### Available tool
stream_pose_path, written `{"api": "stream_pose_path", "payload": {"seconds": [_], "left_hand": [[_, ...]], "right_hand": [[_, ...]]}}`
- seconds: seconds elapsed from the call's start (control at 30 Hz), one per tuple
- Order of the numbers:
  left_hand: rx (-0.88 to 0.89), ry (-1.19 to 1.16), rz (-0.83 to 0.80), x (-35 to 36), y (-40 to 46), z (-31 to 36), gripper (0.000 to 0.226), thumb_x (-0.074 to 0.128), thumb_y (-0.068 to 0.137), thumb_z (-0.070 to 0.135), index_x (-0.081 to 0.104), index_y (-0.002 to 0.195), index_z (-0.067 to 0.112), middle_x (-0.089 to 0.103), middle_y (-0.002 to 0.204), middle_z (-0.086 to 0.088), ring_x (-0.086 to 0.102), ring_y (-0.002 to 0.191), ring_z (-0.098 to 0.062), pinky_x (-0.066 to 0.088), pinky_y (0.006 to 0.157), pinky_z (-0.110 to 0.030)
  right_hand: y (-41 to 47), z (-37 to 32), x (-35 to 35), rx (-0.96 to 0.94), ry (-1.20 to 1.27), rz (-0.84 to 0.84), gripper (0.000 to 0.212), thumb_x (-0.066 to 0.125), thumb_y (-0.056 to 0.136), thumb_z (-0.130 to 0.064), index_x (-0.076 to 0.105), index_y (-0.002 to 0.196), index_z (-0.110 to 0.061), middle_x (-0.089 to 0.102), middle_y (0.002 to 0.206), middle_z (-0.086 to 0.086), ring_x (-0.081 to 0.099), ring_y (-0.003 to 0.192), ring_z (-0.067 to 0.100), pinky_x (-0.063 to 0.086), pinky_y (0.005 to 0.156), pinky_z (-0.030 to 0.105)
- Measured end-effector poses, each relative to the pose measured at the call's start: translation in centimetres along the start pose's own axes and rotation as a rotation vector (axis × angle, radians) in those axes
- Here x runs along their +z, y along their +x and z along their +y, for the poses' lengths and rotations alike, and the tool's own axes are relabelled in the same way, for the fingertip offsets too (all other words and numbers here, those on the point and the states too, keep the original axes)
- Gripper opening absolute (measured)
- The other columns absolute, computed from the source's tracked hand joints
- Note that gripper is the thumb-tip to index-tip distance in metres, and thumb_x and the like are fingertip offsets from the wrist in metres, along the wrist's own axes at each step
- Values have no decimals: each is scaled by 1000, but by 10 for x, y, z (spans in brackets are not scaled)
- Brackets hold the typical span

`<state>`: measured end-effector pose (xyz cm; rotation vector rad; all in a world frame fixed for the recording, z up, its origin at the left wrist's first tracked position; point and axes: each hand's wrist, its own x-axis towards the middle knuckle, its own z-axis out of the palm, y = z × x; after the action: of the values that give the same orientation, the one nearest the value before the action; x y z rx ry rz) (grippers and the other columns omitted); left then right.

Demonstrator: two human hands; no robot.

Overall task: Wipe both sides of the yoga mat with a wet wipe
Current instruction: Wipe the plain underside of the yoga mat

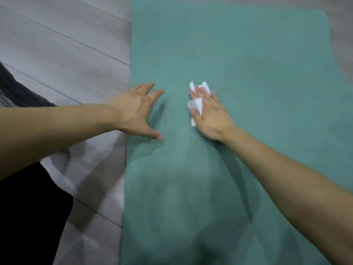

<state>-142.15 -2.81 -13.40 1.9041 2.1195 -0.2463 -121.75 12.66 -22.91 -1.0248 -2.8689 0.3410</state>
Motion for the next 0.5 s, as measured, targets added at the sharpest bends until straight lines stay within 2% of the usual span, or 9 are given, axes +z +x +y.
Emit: {"api": "stream_pose_path", "payload": {"seconds": [0.07,0.13,0.2,0.27,0.3,0.33,0.37,0.4,0.5], "left_hand": [[9,38,-90,6,0,7,153,64,51,100,10,166,14,13,171,-21,20,158,-35,23,128,-41],[17,93,-148,17,-2,8,155,58,48,104,12,164,12,19,169,-21,22,157,-34,27,126,-42],[35,148,-152,23,-3,7,156,54,47,107,13,164,13,20,167,-22,23,156,-35,31,125,-43],[23,174,-164,23,-2,11,157,56,45,107,13,164,14,20,168,-22,23,157,-35,31,125,-43],[9,182,-176,21,-1,13,156,59,44,106,15,163,15,21,168,-21,24,156,-35,31,124,-43],[0,179,-187,19,0,15,155,63,42,104,17,162,16,23,167,-20,26,156,-34,33,124,-43],[-8,178,-196,18,3,16,154,66,40,103,20,160,17,25,166,-18,28,155,-34,34,123,-42],[-14,181,-203,18,6,16,154,67,38,102,22,158,18,27,165,-16,29,154,-33,35,122,-42],[-22,209,-210,20,17,16,152,67,27,103,30,149,20,39,153,-10,43,143,-31,44,114,-42]], "right_hand": [[-35,-32,5,-380,18,-104,67,32,110,-45,12,169,-20,8,177,0,-3,162,12,3,133,39],[-50,-26,-1,-569,-34,-160,63,34,113,-40,11,169,-24,5,177,-5,-5,162,8,-1,132,35],[-29,14,-9,-448,-92,-137,60,37,110,-38,21,167,-29,5,176,-11,-3,161,6,2,132,36],[2,70,-21,-100,-144,-45,55,35,104,-42,40,158,-28,9,176,-7,4,163,14,6,132,41],[12,90,-27,85,-137,-21,58,32,104,-44,39,159,-25,11,176,-2,6,163,18,5,132,41],[16,98,-29,223,-87,0,62,31,106,-44,30,164,-20,13,176,3,6,163,19,2,132,40],[14,90,-27,277,-15,22,66,33,108,-42,20,167,-14,15,175,6,6,163,20,0,132,36],[9,72,-21,223,36,39,69,36,110,-41,15,167,-11,17,175,8,6,163,20,0,131,33],[-32,2,0,-263,14,-18,70,34,111,-48,16,167,-9,17,175,8,6,163,18,0,132,34]]}}
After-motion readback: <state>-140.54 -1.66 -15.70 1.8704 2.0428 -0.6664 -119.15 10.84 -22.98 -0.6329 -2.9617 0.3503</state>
